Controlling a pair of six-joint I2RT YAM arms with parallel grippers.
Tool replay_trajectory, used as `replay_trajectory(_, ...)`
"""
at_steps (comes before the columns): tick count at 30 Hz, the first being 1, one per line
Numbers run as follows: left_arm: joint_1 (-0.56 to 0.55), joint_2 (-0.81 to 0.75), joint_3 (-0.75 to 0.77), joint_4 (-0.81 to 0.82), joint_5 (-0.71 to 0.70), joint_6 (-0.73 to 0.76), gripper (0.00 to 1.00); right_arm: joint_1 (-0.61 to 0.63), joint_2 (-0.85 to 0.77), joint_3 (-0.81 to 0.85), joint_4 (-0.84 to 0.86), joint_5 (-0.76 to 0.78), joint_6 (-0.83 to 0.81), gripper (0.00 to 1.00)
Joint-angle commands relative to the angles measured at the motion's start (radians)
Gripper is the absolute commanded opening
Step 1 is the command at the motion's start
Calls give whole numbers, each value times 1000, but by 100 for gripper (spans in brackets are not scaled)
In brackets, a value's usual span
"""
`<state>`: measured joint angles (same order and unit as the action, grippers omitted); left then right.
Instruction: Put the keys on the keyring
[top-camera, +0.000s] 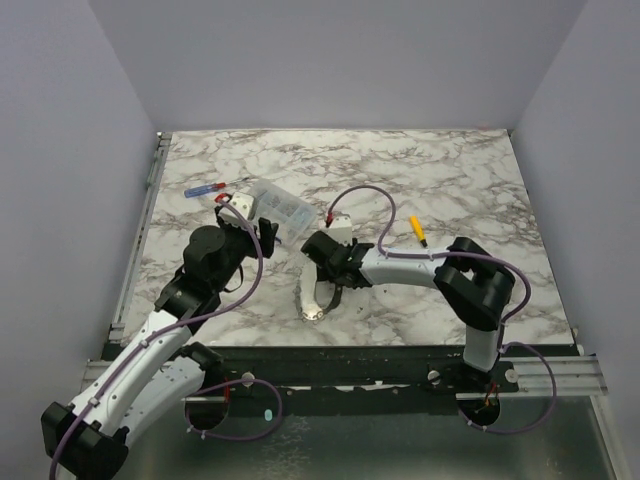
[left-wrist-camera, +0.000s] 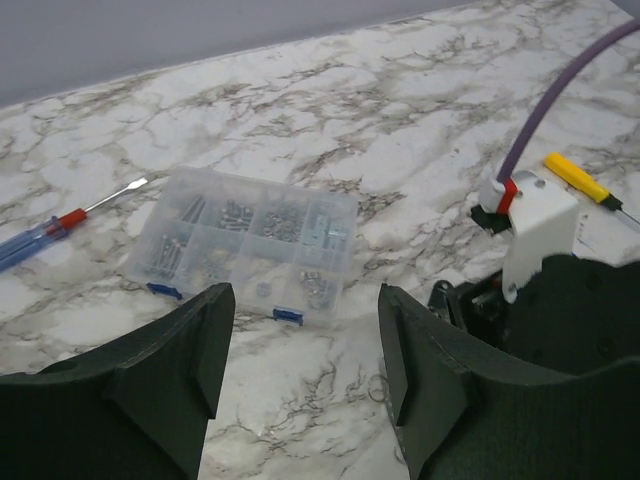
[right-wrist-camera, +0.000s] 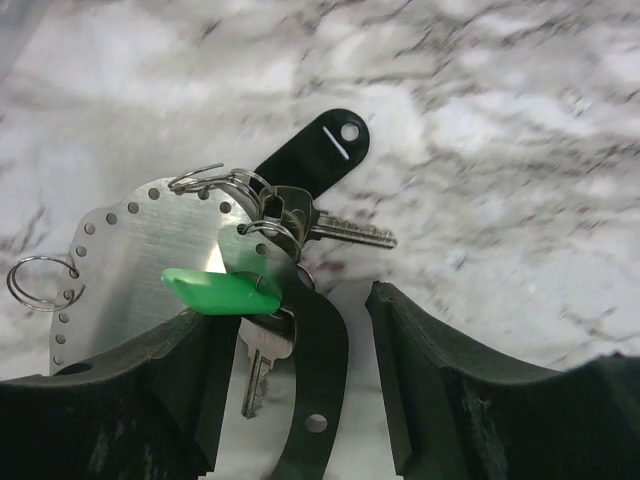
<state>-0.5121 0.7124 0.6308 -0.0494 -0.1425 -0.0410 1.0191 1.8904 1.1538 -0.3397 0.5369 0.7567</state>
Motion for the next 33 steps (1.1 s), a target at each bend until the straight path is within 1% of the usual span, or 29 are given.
replay_trajectory(1, 4, 44, -13, 38, 185, 11, 64, -110, 41, -74, -41, -4, -64, 60)
replay_trajectory(5, 3, 73, -17, 46, 251, 11, 62, -167, 13, -97, -10, -30, -75, 59)
replay_trajectory(9, -11, 118, -11, 46, 321, -26, 59, -177, -32, -84, -13, -28, -101, 61)
replay_trajectory(13, -50, 161, -12, 42, 360, -107, 55, -208, -111, -89, -23, -30, -125, 66)
replay_trajectory(15, -98, 176, -13, 28, 332, -127, 55, -232, -156, -100, -30, -43, -135, 70)
replay_trajectory(18, -206, 213, 0, -20, 223, -138, 55, -261, -229, -125, -42, -59, -149, 77)
replay_trajectory(20, -274, 256, 11, -48, 170, -152, 55, -269, -284, -144, -50, -56, -152, 83)
replay_trajectory(22, -315, 309, 21, -65, 165, -174, 59, -275, -346, -165, -57, -47, -150, 88)
replay_trajectory(24, -339, 366, 27, -71, 186, -194, 62, -280, -413, -187, -64, -26, -149, 90)
replay_trajectory(28, -391, 484, 49, -71, 179, -201, 62, -295, -510, -233, -79, 17, -143, 92)
replay_trajectory(33, -423, 634, 105, -71, 171, -195, 59, -306, -597, -287, -83, 28, -149, 92)
